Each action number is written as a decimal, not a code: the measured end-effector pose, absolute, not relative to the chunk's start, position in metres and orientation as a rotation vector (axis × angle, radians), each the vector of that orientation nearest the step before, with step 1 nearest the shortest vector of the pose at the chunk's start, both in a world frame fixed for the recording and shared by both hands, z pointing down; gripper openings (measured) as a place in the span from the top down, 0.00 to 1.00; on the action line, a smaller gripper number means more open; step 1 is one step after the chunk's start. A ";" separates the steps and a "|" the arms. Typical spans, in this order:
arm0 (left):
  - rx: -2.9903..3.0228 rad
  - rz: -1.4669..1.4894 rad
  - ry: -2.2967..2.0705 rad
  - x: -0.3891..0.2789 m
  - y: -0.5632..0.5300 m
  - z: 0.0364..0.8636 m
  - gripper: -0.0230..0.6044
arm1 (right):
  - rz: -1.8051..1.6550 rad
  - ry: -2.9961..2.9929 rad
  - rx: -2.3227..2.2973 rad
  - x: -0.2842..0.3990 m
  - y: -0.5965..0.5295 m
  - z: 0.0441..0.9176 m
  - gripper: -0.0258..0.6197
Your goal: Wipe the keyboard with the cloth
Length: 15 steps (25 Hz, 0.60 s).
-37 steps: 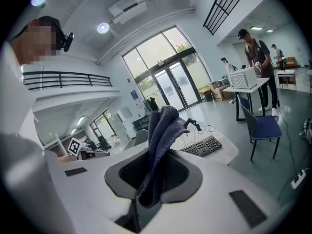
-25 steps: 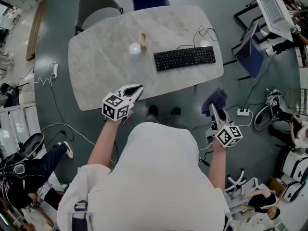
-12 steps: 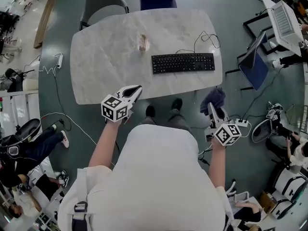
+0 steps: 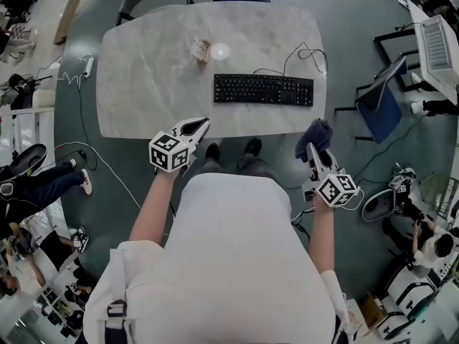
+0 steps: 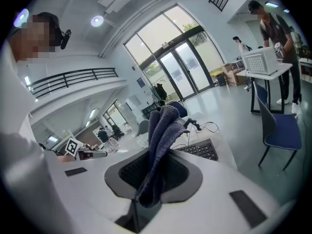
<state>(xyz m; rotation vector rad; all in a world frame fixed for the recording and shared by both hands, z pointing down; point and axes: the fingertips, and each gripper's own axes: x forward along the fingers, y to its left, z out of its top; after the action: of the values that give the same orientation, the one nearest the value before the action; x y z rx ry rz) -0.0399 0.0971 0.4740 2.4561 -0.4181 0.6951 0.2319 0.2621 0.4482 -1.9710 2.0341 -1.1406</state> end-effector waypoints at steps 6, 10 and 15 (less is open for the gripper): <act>2.398 0.754 -0.491 -0.025 0.098 0.495 0.95 | -1.231 2.080 -1.944 0.268 0.254 0.475 0.85; 2.340 0.763 -0.548 -0.023 0.096 0.509 0.95 | -1.288 2.101 -1.916 0.286 0.245 0.496 0.85; 2.232 0.701 -0.612 -0.022 0.091 0.526 0.95 | -1.337 2.137 -1.903 0.303 0.233 0.512 0.85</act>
<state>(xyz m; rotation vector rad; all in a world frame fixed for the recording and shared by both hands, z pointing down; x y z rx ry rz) -0.0222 0.0911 0.5265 2.2320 -0.6121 0.7012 0.3028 0.2334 0.5119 -1.9033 2.1374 -1.3372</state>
